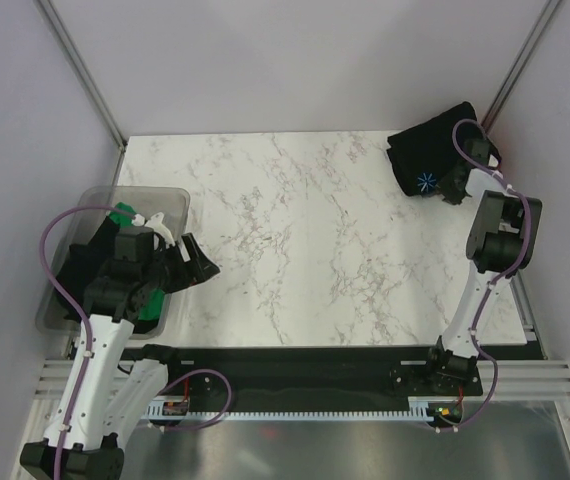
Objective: Fold and stack the t-shirts
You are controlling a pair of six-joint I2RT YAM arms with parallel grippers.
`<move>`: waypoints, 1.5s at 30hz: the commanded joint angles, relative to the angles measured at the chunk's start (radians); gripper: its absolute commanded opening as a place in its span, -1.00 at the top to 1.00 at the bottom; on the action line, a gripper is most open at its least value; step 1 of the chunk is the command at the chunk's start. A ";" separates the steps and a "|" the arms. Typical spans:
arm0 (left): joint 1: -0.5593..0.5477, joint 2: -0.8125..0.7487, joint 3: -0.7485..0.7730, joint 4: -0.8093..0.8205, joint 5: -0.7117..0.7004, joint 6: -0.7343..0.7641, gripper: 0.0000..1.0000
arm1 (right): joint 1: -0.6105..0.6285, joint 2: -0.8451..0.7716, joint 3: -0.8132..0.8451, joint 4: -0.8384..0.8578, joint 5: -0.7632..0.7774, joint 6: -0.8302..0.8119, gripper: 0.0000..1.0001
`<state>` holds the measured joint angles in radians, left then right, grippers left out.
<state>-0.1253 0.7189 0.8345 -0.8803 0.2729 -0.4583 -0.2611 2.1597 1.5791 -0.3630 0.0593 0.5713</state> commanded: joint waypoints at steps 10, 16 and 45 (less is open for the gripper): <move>0.016 -0.004 0.005 0.029 0.019 0.030 -0.63 | 0.117 0.135 0.203 0.140 -0.304 0.053 0.20; 0.016 0.001 0.005 0.029 0.019 0.030 -0.63 | 0.118 0.100 0.225 0.147 -0.392 -0.008 0.14; 0.019 0.011 0.003 0.029 0.011 0.026 -0.64 | 0.990 -1.239 -1.023 0.311 -0.171 0.275 -0.96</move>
<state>-0.1123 0.7349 0.8345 -0.8806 0.2722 -0.4583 0.6704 0.9802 0.6678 -0.1955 -0.1902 0.6933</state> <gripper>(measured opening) 0.815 0.979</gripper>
